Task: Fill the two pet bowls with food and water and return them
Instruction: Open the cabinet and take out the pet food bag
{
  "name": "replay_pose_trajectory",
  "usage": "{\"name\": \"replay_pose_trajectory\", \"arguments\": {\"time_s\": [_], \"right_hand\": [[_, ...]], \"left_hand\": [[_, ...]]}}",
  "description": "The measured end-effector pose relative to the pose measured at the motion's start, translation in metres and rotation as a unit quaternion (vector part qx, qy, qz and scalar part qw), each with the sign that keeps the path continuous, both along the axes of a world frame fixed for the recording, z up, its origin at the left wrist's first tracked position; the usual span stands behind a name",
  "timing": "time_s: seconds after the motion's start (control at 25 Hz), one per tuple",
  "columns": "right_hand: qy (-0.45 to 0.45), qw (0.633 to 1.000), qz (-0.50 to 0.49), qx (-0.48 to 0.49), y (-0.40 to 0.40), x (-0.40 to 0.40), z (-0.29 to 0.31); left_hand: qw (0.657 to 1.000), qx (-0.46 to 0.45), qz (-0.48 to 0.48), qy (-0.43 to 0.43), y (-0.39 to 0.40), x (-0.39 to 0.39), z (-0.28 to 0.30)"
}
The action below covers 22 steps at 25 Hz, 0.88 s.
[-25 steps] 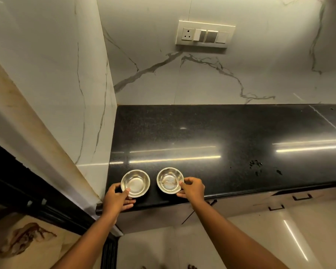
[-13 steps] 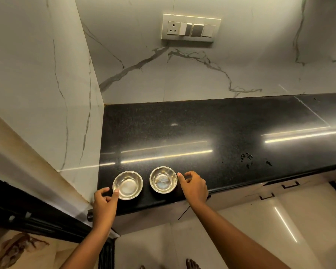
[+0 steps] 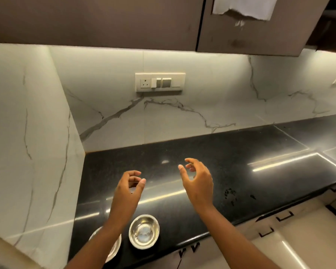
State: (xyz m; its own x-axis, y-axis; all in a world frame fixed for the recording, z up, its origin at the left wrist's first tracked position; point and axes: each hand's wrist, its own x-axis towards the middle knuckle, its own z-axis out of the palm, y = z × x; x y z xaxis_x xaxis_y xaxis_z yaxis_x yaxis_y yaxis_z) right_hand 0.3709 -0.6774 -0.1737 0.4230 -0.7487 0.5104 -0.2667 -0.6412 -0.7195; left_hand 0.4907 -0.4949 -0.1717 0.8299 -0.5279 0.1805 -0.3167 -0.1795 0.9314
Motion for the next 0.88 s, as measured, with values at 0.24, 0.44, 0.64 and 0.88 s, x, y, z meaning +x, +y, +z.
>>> {"name": "replay_pose_trajectory", "arguments": {"time_s": [0.24, 0.44, 0.64, 0.88], "right_hand": [[-0.162, 0.986, 0.044, -0.010, -0.087, 0.011, 0.104], [-0.244, 0.963, 0.110, -0.035, -0.152, 0.026, 0.190], [-0.249, 0.951, 0.150, -0.102, -0.184, 0.034, 0.232], [-0.204, 0.949, 0.182, -0.158, -0.214, 0.028, 0.259]], "left_hand": [[0.996, -0.069, -0.004, -0.048, -0.099, 0.002, 0.099], [0.990, -0.129, 0.009, -0.064, -0.203, -0.001, 0.197], [0.940, -0.282, -0.030, 0.187, -0.268, 0.013, 0.254], [0.838, -0.447, -0.085, 0.300, -0.305, 0.008, 0.268]]}}
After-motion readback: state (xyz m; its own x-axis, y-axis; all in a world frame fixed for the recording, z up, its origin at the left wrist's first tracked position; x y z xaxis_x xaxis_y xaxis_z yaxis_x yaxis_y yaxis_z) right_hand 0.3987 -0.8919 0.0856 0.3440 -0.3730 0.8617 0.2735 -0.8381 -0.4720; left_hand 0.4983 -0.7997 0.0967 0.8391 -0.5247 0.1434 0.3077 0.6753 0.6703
